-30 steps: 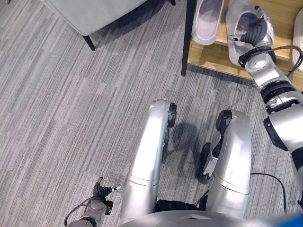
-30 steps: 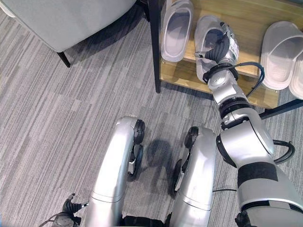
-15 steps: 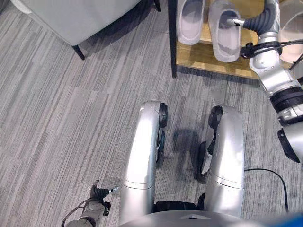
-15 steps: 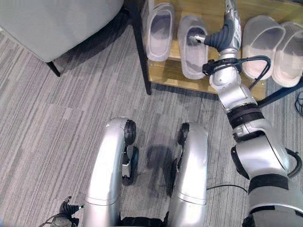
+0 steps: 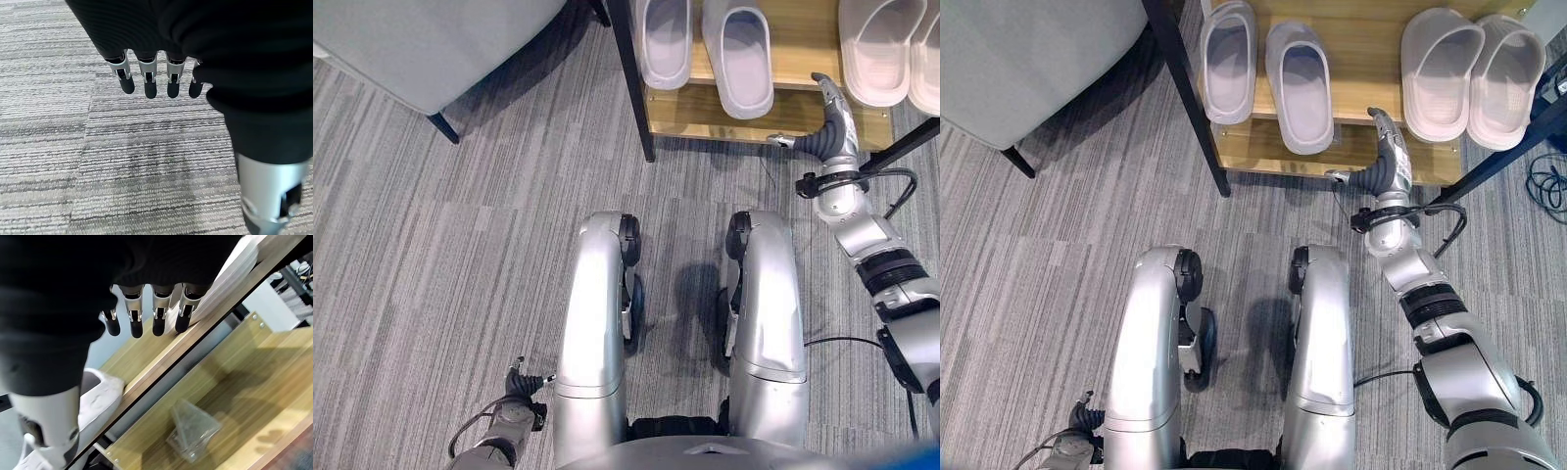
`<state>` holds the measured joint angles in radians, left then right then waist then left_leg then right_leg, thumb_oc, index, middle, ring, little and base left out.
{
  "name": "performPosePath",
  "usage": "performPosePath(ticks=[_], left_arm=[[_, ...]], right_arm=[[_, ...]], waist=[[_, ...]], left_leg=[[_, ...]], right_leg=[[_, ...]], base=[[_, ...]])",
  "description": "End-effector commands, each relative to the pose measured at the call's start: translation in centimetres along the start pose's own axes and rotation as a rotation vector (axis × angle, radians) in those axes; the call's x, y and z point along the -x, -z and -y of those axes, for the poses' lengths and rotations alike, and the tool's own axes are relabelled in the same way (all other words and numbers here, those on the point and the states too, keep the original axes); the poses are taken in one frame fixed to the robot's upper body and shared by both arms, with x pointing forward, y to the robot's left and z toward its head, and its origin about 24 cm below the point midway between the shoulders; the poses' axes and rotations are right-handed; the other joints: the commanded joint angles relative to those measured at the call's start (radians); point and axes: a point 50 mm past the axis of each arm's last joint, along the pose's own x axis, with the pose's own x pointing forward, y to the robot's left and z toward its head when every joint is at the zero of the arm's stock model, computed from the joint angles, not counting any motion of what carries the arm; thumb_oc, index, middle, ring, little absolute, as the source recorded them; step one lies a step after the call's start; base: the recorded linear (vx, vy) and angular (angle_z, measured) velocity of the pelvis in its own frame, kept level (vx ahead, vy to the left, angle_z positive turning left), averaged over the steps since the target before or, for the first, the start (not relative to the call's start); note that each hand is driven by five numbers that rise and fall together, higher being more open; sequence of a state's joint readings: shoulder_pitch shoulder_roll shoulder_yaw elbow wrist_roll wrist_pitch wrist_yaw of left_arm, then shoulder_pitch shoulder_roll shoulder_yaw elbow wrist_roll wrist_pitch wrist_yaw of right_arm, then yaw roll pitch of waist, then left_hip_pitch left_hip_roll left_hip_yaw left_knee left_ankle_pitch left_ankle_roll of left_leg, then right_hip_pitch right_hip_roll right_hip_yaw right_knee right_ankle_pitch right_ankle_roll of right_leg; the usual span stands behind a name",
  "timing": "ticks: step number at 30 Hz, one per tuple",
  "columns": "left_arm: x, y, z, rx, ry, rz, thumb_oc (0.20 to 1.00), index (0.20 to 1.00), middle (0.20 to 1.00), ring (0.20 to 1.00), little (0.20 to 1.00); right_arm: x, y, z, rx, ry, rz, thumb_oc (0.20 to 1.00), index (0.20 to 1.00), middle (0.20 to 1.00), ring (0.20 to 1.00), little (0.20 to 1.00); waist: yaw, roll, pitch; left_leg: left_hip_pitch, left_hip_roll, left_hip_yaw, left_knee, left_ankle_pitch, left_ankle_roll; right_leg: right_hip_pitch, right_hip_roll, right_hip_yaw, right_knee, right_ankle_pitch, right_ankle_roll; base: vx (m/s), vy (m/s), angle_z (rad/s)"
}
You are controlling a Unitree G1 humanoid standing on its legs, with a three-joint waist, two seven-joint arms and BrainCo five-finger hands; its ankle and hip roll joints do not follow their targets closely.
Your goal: Arrange the slippers neatly on the shoe rack.
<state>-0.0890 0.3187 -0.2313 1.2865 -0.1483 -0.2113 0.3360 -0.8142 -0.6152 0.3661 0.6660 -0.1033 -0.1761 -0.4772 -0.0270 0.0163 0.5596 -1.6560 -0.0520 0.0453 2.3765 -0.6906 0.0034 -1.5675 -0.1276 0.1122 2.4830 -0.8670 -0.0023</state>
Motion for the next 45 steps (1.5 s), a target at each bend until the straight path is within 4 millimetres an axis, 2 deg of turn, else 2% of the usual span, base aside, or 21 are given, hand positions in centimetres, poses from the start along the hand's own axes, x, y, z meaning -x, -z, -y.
performPosePath(ticks=[1,14,20,29,38,45], left_arm=[[0.9,2.9,-0.5,-0.098,-0.020,-0.052,1.000,1.000,1.000,1.000,1.000],[0.9,3.4,-0.6,-0.121,-0.017,-0.076,1.000,1.000,1.000,1.000,1.000],[1.0,3.7,-0.8,-0.130,-0.021,-0.091,1.000,1.000,1.000,1.000,1.000],[1.2,4.2,-0.8,-0.138,-0.009,-0.112,1.000,1.000,1.000,1.000,1.000],[1.3,4.3,-0.3,-0.131,0.026,-0.122,1.000,1.000,1.000,1.000,1.000],[1.5,4.6,0.1,-0.131,0.065,-0.129,1.000,1.000,1.000,1.000,1.000]], right_arm=[[-2.2,-3.8,2.5,-0.058,0.104,0.156,1.000,1.000,1.000,1.000,1.000],[-3.1,-3.9,0.6,-0.101,0.082,0.069,1.000,1.000,1.000,1.000,1.000],[-3.5,-4.0,0.4,-0.082,0.077,0.053,1.000,1.000,1.000,1.000,1.000],[-4.6,-3.6,0.7,-0.062,0.096,-0.018,1.000,1.000,1.000,1.000,1.000],[-5.7,-5.0,0.5,-0.045,0.082,-0.015,1.000,1.000,1.000,1.000,1.000],[-7.0,-5.4,1.2,0.028,0.076,-0.048,1.000,1.000,1.000,1.000,1.000]], waist=[[0.078,-0.013,-0.040],[0.091,-0.011,-0.040],[0.097,-0.007,-0.040],[0.107,0.003,-0.040],[0.115,0.006,-0.040],[0.134,0.013,-0.040]], left_leg=[[0.086,-0.007,-0.046,0.036,-0.096,-0.007],[0.086,-0.004,-0.040,0.040,-0.102,-0.001],[0.086,-0.002,-0.036,0.043,-0.103,0.000],[0.086,0.000,-0.030,0.047,-0.104,0.002],[0.086,-0.003,-0.026,0.047,-0.105,0.002],[0.086,-0.006,-0.025,0.042,-0.102,-0.002]], right_leg=[[0.076,0.011,0.159,0.010,0.228,0.034],[0.083,0.014,0.162,0.010,0.238,0.035],[0.087,0.014,0.163,0.012,0.242,0.035],[0.094,0.016,0.168,0.020,0.248,0.036],[0.100,0.013,0.167,0.021,0.248,0.035],[0.103,0.009,0.164,0.019,0.245,0.035]], base=[[0.00,0.000,0.00],[0.00,0.000,0.00],[0.00,0.000,0.00],[0.01,0.002,0.00],[0.00,0.000,0.00],[0.00,0.000,0.00]])
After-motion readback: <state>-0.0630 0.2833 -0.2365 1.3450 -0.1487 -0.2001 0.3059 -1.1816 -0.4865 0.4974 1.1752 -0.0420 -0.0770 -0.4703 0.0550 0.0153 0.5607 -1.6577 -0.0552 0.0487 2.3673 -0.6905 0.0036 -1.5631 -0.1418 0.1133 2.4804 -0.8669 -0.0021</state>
